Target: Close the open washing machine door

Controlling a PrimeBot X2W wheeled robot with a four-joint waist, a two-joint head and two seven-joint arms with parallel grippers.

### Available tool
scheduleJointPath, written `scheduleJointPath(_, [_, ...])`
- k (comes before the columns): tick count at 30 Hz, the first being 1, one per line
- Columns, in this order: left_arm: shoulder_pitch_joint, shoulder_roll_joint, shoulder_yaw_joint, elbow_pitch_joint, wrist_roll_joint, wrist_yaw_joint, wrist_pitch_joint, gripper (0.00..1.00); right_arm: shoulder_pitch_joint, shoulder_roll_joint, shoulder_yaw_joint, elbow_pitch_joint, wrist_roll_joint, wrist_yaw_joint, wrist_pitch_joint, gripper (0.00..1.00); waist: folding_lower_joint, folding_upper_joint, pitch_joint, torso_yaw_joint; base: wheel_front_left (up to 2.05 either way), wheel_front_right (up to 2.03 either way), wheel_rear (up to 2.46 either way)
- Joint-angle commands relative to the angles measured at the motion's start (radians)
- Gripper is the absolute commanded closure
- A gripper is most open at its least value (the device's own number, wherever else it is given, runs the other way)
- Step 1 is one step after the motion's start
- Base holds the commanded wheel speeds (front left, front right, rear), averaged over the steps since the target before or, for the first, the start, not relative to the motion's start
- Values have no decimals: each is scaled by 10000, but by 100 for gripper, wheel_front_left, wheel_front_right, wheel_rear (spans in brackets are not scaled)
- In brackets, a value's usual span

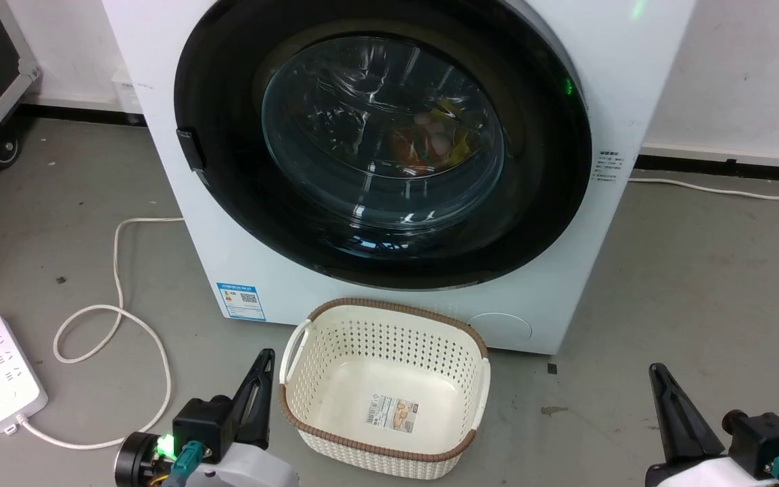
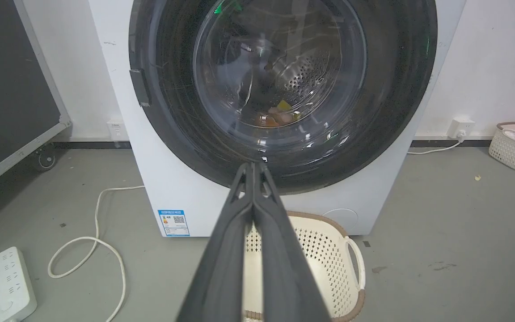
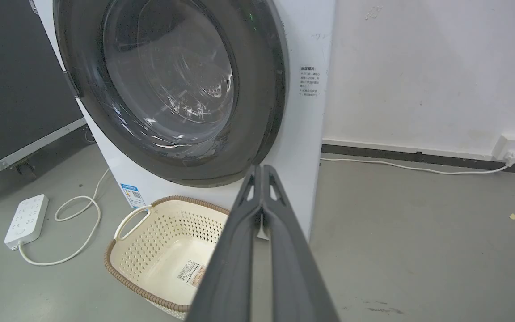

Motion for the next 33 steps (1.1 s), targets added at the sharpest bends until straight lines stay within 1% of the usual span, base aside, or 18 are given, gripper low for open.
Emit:
scheduleJointPath(1, [65, 4, 32, -79, 73, 32, 26, 100, -42, 7, 26, -87, -57, -1, 33, 100, -1, 0, 2, -3, 0, 0, 0])
scheduleJointPath(33, [180, 6, 276, -714, 213, 268, 680, 100, -124, 19, 253, -584, -302, -3, 687, 100, -1, 0, 92, -136, 0, 0, 0])
